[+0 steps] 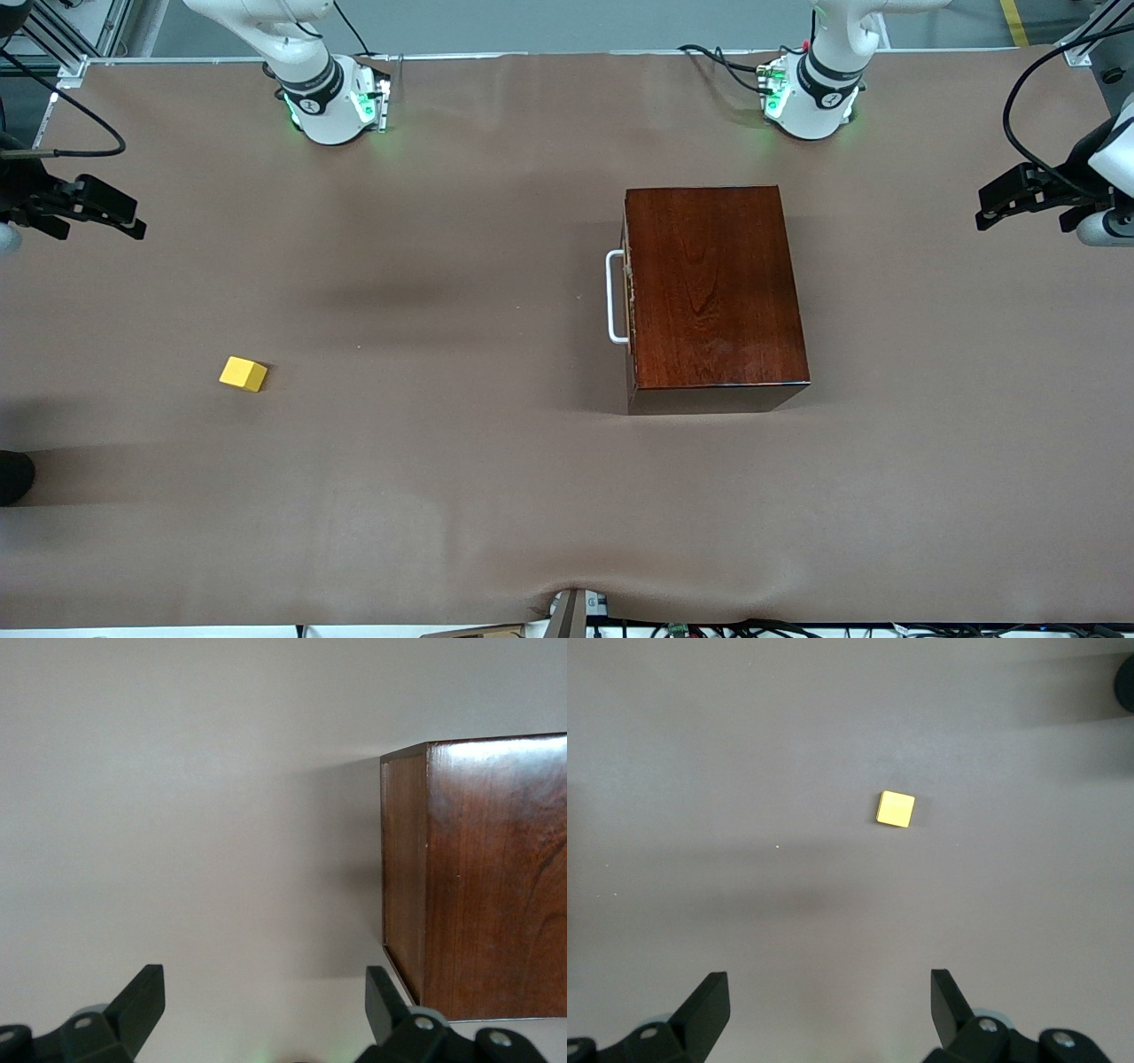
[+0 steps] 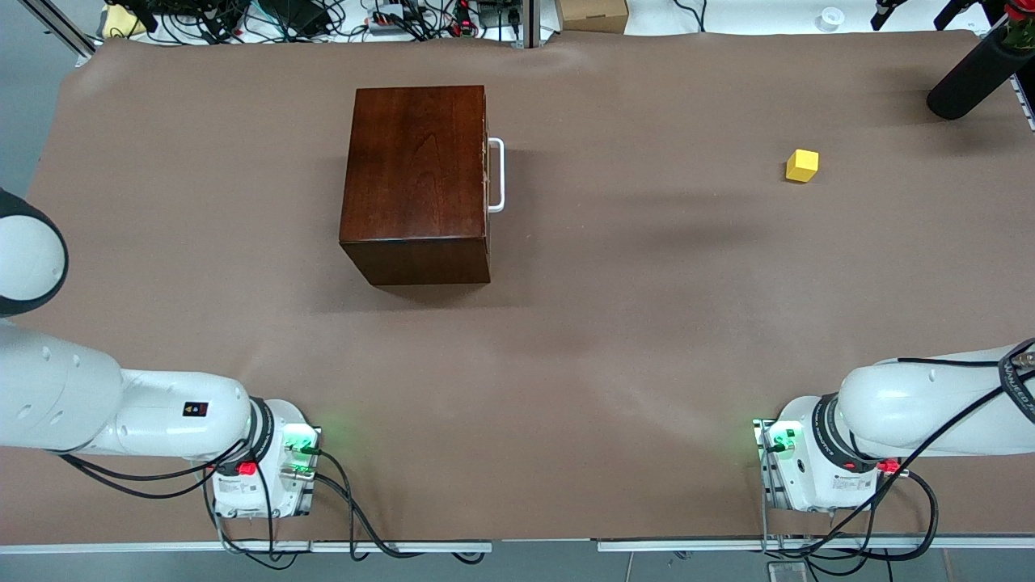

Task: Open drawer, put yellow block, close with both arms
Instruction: 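Move the left gripper toward the white drawer handle of the box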

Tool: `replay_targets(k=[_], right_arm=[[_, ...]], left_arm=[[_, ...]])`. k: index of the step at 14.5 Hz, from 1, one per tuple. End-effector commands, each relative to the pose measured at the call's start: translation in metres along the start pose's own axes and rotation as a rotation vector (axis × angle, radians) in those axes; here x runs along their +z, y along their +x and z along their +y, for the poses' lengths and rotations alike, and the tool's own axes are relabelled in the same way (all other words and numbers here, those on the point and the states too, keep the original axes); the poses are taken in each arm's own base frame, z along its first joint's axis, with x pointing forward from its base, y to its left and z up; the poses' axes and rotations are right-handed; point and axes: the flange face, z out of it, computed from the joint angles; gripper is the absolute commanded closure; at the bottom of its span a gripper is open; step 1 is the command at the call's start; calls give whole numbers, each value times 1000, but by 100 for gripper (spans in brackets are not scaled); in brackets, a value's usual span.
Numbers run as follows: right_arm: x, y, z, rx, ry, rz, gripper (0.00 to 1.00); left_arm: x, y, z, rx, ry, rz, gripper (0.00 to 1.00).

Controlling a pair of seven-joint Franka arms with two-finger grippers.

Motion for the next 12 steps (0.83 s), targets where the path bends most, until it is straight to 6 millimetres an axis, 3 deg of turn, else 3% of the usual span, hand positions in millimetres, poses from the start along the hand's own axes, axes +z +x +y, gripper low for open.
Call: replay_targets(k=[1,6,9,12], right_arm=[[-4,2,0,-6,-12,-1,0],[-4,2,0,-6,-12,-1,0],[-4,2,0,-6,-12,-1,0],[-4,2,0,-6,-12,2,0]], left_arm=[[-1,1,2,31,26,-3,0],[9,4,-3,18,16,-30,0],[45,18,-20,-20,2,-129,0],[75,31,-8,-32,-19,-183,0]])
